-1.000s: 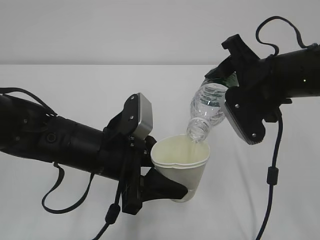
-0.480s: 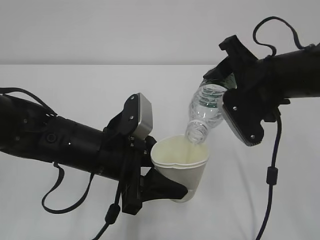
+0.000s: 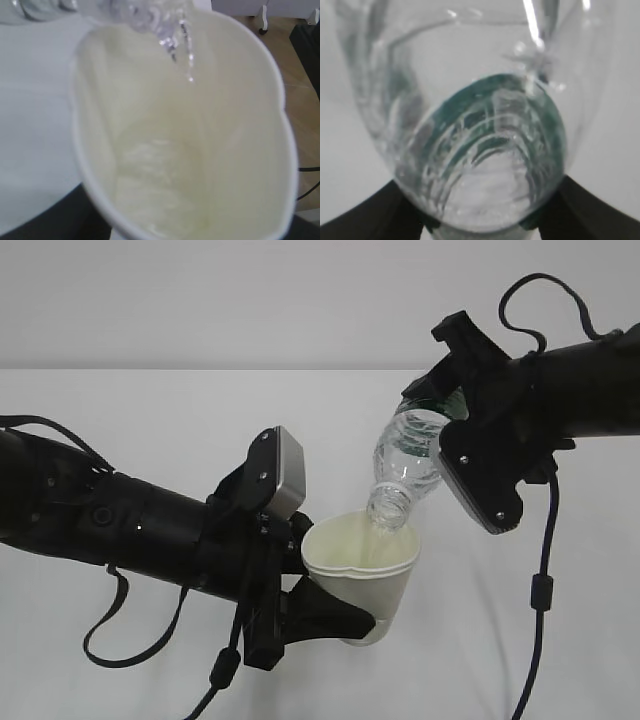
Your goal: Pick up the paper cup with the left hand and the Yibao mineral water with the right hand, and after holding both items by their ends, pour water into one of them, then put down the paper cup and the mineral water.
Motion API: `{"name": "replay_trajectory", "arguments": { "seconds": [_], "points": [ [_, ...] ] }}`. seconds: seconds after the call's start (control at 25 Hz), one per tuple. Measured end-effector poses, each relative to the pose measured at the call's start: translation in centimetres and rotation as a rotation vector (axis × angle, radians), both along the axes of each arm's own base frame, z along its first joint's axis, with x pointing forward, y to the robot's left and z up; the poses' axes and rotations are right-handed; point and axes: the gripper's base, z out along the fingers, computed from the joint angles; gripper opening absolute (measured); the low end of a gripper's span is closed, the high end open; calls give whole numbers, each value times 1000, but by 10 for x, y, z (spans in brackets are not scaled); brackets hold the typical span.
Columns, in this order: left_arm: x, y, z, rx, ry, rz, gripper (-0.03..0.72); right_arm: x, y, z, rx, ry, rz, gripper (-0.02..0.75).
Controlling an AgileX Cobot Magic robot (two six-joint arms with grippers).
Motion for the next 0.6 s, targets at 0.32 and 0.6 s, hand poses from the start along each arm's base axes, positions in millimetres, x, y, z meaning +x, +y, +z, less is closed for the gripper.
{"name": "replay_trajectory", "arguments": {
  "seconds": [0.32,0.6],
  "points": [
    [-1,0,1,-10,4,-10,383,0,0,0,-1,-1,-2,455],
    [-1,0,1,-9,3,-15,383,0,0,0,1,0,-3,455]
  ]
}}
